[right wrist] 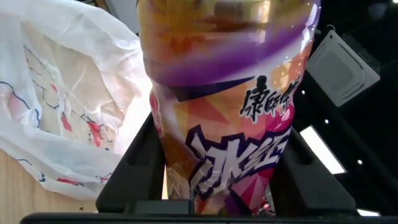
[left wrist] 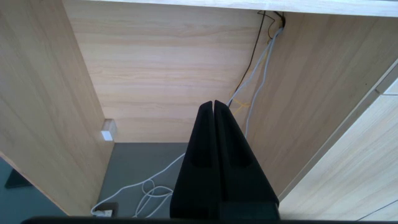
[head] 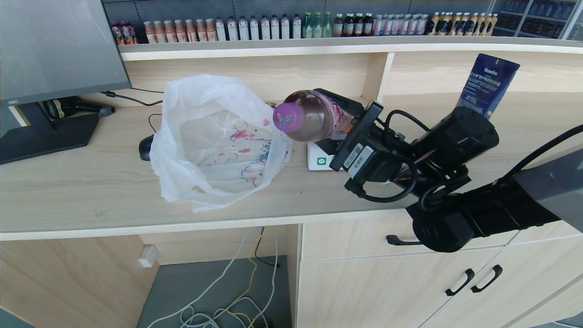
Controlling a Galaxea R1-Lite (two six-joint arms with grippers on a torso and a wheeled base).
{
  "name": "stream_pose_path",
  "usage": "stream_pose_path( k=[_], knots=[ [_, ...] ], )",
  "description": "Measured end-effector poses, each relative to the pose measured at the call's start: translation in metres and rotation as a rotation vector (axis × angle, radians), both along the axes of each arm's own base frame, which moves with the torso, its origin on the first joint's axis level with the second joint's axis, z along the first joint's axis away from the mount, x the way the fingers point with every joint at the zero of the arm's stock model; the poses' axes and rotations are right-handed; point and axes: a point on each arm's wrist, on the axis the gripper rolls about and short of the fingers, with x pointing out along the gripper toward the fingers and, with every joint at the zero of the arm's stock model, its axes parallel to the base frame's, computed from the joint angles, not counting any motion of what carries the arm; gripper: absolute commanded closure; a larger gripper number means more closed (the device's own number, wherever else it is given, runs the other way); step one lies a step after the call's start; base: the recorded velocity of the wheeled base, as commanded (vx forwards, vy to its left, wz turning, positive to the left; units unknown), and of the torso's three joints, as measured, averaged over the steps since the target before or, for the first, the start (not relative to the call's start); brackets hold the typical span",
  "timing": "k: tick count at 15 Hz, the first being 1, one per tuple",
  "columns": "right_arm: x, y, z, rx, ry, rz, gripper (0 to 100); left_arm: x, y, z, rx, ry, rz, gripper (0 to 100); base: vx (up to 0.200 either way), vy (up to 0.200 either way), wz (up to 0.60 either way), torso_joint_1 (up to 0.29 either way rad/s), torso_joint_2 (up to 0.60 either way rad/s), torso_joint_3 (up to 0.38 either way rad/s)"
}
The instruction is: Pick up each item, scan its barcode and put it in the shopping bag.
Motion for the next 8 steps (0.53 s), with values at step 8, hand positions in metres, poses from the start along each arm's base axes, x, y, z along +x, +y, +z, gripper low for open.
stream_pose_path(
  k=[8],
  knots=[
    [0.013, -0.007, 0.015, -0.014, -0.052, -0.032, 100, 0.0, 0.0, 0.0, 0.0, 0.0, 0.0, 100, 0.0, 0.0, 0.0, 0.0, 0.0, 0.0]
  ],
)
